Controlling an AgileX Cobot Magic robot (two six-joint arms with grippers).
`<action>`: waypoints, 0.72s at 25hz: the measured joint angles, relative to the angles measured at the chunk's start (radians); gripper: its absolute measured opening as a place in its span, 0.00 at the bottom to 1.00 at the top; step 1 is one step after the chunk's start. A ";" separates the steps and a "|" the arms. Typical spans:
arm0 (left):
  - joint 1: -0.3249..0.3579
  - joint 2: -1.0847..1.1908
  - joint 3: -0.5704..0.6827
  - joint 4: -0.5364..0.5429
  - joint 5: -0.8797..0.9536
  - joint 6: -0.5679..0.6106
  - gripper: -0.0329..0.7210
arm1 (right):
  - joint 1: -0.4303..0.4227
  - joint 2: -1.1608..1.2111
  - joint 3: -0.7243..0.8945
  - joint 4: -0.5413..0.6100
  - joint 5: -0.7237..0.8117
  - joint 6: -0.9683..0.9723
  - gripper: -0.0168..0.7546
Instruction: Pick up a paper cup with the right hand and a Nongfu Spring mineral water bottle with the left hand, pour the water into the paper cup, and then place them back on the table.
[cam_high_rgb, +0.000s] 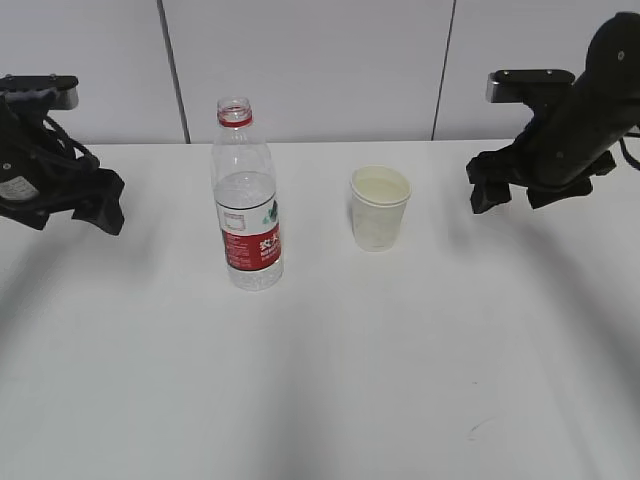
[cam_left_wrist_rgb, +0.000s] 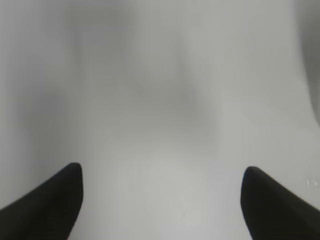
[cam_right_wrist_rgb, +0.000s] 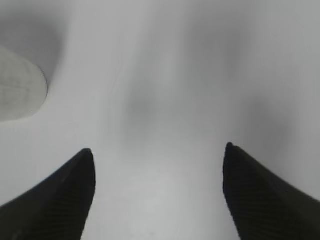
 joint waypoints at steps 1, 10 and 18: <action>0.000 0.000 -0.023 -0.001 0.044 0.000 0.82 | 0.000 0.000 -0.026 -0.015 0.054 0.000 0.78; 0.002 0.000 -0.189 -0.005 0.346 -0.004 0.78 | 0.000 0.000 -0.124 -0.049 0.357 0.000 0.78; 0.036 0.000 -0.240 -0.004 0.501 -0.026 0.77 | 0.000 0.000 -0.124 -0.047 0.481 0.008 0.78</action>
